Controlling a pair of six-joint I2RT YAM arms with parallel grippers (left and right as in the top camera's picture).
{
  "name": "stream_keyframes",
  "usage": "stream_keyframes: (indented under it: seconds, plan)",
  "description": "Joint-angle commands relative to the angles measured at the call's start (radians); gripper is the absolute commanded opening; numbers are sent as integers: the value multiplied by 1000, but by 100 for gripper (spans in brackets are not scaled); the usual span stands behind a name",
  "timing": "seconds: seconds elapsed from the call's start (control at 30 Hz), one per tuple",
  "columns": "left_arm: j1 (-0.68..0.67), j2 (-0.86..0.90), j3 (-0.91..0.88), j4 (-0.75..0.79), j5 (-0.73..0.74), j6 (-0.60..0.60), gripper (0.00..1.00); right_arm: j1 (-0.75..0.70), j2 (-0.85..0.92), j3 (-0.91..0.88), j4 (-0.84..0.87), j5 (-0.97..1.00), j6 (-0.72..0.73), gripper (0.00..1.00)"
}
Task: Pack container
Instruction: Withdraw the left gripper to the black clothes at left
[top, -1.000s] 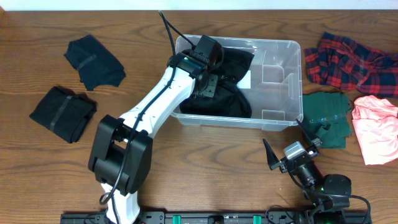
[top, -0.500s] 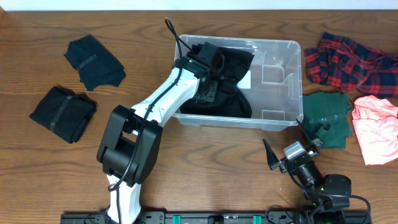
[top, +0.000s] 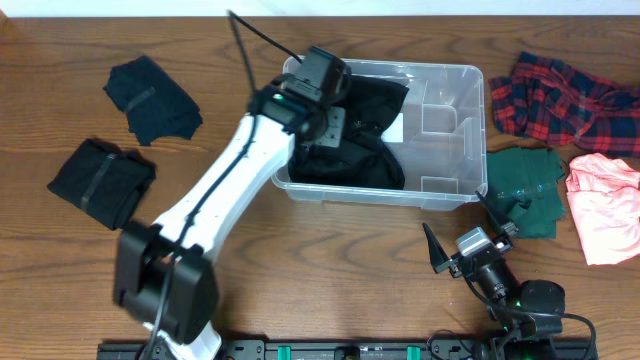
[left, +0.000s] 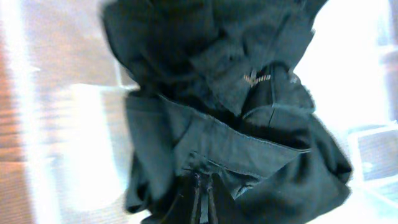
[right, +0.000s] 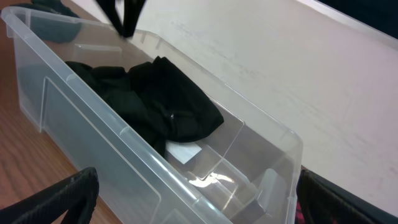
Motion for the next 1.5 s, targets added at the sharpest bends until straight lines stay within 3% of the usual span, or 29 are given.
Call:
stream_keyframes:
  seconds: [0.0, 0.63, 0.93, 0.97, 1.03, 1.23, 1.47]
  plan:
    - [44, -40, 21, -4, -6, -10, 7, 6, -5, -2, -2, -6, -10, 99]
    - [573, -89, 9, -173, -116, -37, 7, 6, -5, -2, -2, -6, -10, 99]
    - [755, -72, -53, -172, -145, -129, 15, 6, -5, -2, -2, -6, -10, 99]
    - [768, -72, -66, -169, -147, -129, 23, 6, -5, -2, -2, -6, -10, 99]
    - [785, -71, -93, -157, -155, -130, 27, 6, -5, -2, -2, -6, -10, 99]
    - [824, -71, -211, -50, -198, -235, 83, 6, -5, -2, -2, -6, -10, 99]
    - [841, -71, -322, 105, -198, -283, 88, 6, -5, -2, -2, -6, -10, 99]
